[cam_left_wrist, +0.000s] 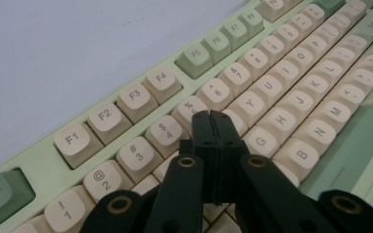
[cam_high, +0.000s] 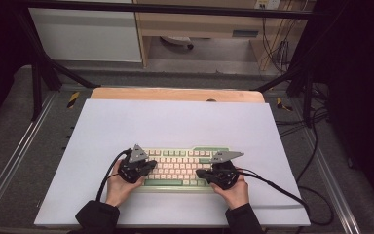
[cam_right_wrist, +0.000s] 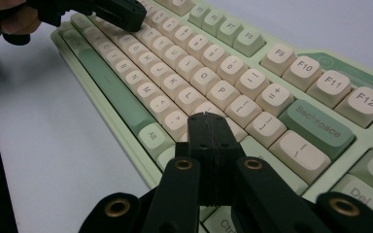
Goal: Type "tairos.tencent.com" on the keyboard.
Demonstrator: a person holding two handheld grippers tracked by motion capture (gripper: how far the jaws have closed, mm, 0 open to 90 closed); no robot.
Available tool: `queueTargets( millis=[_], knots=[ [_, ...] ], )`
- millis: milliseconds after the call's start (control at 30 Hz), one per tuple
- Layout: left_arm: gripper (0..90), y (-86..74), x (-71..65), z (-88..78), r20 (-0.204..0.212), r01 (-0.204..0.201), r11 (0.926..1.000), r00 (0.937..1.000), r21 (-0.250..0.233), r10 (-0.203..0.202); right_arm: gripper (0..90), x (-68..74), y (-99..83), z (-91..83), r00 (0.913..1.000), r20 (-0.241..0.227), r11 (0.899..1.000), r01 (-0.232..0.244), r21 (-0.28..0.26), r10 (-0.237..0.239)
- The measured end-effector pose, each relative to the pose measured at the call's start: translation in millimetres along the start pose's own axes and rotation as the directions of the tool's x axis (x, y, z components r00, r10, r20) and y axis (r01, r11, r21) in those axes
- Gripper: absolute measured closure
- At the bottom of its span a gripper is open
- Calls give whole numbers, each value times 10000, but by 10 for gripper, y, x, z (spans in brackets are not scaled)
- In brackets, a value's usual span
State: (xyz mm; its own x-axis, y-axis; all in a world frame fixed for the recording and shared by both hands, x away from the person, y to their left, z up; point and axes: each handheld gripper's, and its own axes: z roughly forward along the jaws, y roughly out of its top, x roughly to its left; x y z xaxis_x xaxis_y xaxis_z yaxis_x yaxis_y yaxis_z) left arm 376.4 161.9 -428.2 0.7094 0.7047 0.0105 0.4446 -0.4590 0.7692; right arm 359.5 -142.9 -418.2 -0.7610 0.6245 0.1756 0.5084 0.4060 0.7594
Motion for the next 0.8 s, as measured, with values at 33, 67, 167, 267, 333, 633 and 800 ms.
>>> queueTargets(
  millis=[33,67,167,267,333,633,800],
  knots=[
    [898,4,-3,-15,7,-3,10000,10000,-15,3,900,0,0,-1,10000,2,10000,13,-10,-13],
    [898,4,-5,-30,19,-23,10000,10000,-37,23,900,0,1,-2,10000,1,10000,9,-12,-9],
    [899,-3,-11,-72,35,-56,9999,10000,-93,57,900,2,5,-13,10000,10,10000,13,-64,-13],
    [899,-10,-11,-110,59,-52,9998,10000,-170,53,900,2,11,-28,10000,12,9999,12,-104,-12],
    [899,-16,-10,-136,87,-63,9998,9999,-191,65,900,3,14,-35,10000,10,9999,21,-151,-21],
    [898,-109,5,-279,178,-26,9995,9998,-317,31,900,7,25,-42,10000,35,9998,-21,-197,22],
    [899,-150,31,-338,129,31,9994,9999,-355,-26,900,7,37,-48,9999,87,9996,-110,-259,112]
  ],
)
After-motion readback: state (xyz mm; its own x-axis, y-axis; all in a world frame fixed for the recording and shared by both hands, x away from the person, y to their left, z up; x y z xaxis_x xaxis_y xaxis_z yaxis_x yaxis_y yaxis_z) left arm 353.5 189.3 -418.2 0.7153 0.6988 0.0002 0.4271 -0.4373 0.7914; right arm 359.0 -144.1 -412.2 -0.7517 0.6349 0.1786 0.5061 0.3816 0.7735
